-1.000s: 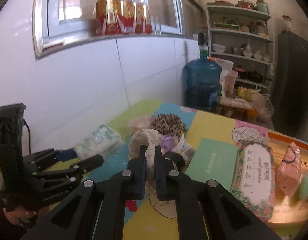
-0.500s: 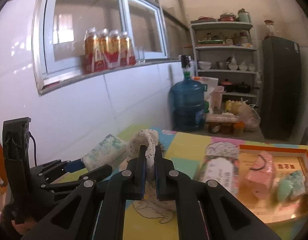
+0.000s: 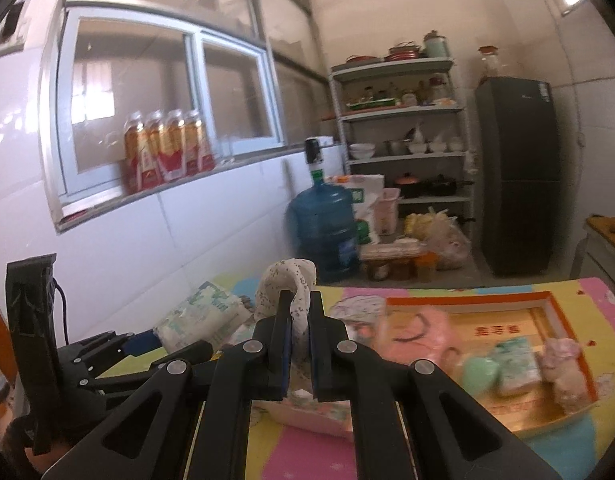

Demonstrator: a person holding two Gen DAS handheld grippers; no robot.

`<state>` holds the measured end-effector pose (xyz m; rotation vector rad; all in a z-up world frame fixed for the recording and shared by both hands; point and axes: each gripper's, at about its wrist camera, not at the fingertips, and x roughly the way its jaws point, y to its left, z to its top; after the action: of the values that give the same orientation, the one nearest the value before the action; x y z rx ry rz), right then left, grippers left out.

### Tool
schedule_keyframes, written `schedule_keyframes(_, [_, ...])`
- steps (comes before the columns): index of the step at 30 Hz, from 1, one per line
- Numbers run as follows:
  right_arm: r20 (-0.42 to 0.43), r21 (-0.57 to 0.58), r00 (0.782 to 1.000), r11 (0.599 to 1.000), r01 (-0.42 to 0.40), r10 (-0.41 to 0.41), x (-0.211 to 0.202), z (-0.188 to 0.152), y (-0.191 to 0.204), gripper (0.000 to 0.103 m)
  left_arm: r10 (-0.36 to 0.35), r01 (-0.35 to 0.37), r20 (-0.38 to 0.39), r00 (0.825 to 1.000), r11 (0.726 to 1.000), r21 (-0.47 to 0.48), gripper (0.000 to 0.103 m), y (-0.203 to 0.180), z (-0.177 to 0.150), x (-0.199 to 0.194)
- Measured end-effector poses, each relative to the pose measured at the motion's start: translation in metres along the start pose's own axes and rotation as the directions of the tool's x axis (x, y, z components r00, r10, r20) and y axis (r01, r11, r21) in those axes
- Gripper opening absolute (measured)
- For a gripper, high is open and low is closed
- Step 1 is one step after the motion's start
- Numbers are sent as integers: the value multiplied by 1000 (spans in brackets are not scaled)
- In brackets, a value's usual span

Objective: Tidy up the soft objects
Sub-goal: 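Lift the wipes pack and cloth cap with both grippers toward the tray, then carry the wipes pack and cloth cap with both grippers over the tray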

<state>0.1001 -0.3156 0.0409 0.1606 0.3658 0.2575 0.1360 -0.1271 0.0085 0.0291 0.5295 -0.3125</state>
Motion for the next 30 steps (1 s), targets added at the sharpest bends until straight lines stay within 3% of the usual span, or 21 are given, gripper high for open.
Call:
schedule_keyframes(18, [36,71,987,986,151,-154,-61,-9,-111,7,-100,103,-30,995,989,107,51,-116,11,39])
schedule_keyframes(30, [8,145,981,971,191,-194,-54,-20,-173,7,-141,148,-75,987,983,106,51,-155,10,82])
